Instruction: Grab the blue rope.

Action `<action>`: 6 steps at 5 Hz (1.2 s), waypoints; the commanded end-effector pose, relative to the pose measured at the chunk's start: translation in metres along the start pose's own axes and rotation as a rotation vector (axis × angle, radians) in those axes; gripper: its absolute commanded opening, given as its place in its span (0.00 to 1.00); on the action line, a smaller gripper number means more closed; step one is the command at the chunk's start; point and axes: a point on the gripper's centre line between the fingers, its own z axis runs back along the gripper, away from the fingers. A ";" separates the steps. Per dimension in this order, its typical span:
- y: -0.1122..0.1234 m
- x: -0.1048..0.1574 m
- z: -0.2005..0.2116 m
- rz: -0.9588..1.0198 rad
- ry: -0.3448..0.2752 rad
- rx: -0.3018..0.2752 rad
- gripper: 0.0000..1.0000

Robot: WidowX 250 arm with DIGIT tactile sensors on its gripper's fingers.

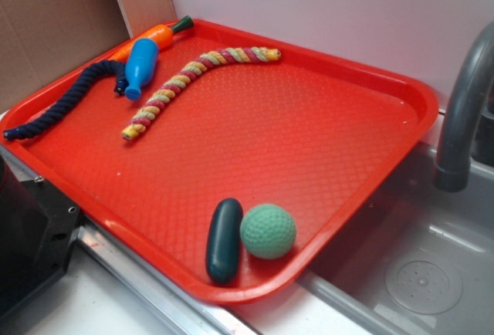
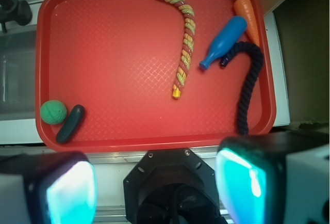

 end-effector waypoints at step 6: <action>0.141 -0.003 -0.161 0.221 -0.006 -0.010 1.00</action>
